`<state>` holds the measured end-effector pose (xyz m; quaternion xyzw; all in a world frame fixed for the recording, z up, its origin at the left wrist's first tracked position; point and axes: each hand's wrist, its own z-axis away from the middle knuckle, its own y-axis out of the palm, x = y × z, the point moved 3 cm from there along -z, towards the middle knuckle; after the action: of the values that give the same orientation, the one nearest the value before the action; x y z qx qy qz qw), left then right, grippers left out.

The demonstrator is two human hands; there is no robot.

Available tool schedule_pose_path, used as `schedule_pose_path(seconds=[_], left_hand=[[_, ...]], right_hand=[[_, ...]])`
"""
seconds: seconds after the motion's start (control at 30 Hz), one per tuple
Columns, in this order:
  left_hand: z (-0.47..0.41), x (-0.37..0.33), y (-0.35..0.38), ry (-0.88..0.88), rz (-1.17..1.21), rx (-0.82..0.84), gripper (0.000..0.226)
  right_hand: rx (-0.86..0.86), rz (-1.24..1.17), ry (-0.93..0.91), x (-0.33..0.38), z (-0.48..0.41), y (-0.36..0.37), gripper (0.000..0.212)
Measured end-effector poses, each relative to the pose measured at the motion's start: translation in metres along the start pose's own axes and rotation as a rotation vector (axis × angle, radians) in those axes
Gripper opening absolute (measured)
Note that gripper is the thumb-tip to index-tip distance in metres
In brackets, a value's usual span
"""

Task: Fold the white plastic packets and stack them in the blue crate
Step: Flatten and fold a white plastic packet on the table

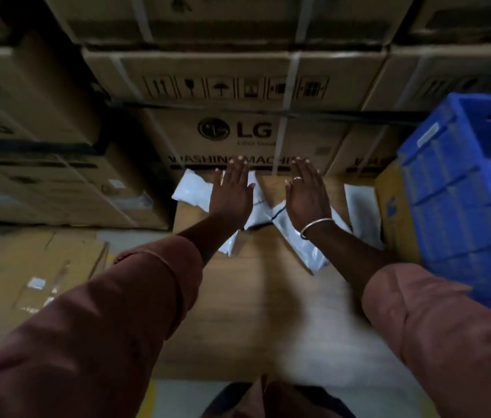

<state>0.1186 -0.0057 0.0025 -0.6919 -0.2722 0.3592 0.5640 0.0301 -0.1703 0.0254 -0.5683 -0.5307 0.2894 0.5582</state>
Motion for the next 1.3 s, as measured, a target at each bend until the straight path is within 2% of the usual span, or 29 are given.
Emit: schedule_pose_path(seconds=[0.13,0.27,0.43,0.57,0.67,0.77,0.93,1.03,1.13,1.2,1.3], left_hand=[[0.039,-0.025,0.081,0.082,0.071,0.076,0.056],[0.058,-0.046,0.138,0.185,0.089,0.171,0.059],[0.052,-0.064,0.150,0.269,0.069,0.176,0.054],[0.081,-0.065,0.139,0.185,-0.002,0.122,0.045],[0.121,-0.071,0.136,0.102,-0.023,0.129,0.035],[0.158,-0.079,0.136,0.066,0.046,0.144,0.027],[0.167,-0.088,0.136,-0.034,0.046,0.122,0.033],[0.159,-0.088,0.143,0.015,0.094,0.154,0.034],[0.166,-0.083,0.160,0.075,0.209,0.254,0.052],[0.173,-0.080,0.171,0.047,0.247,0.281,0.061],[0.181,-0.081,0.178,-0.005,0.295,0.199,0.057]], right_hand=[[0.195,-0.015,0.111,-0.029,0.054,0.069,0.060],[0.271,-0.020,0.217,-0.068,0.108,0.116,0.053],[0.298,-0.019,0.142,-0.092,0.138,0.137,0.053],[0.330,-0.138,0.017,-0.089,0.172,0.125,0.060],[0.376,-0.208,-0.079,-0.085,0.202,0.113,0.054],[0.364,-0.241,-0.092,-0.079,0.221,0.102,0.049],[0.314,-0.127,-0.032,-0.071,0.214,0.108,0.048],[0.400,-0.072,-0.095,-0.074,0.203,0.127,0.046],[0.445,-0.021,-0.212,-0.078,0.199,0.138,0.047],[0.405,0.012,-0.201,-0.075,0.200,0.136,0.047],[0.354,0.021,-0.136,-0.068,0.215,0.131,0.053]])
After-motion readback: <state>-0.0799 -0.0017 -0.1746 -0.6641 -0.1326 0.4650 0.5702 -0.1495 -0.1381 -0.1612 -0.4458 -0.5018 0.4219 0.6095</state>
